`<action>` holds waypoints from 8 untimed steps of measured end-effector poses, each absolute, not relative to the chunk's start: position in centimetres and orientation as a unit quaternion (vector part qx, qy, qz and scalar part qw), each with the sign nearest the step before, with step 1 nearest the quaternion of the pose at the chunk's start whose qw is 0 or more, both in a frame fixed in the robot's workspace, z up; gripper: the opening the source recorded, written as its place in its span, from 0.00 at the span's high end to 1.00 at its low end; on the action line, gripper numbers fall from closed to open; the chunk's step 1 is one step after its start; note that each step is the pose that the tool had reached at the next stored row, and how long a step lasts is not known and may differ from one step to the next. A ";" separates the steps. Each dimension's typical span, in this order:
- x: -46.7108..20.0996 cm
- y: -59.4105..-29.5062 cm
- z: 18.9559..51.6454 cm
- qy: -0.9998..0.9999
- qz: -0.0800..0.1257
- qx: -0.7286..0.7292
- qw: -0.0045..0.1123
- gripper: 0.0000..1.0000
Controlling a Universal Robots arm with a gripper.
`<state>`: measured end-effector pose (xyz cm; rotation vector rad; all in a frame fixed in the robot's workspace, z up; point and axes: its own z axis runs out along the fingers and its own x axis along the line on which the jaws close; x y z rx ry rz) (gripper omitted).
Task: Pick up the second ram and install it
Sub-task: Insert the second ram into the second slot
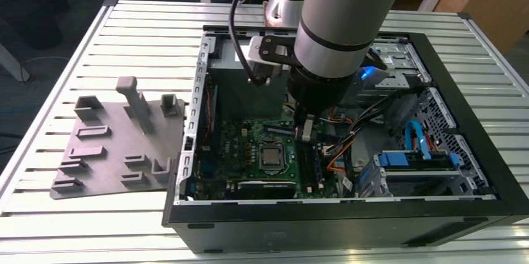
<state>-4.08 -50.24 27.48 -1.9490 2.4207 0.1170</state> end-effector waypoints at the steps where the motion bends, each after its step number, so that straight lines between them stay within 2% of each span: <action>1: -4.1 -50.2 27.5 0.782 0.038 -0.622 0.016 0.89; 8: -4.1 -50.2 27.5 0.803 0.037 -0.595 0.017 0.89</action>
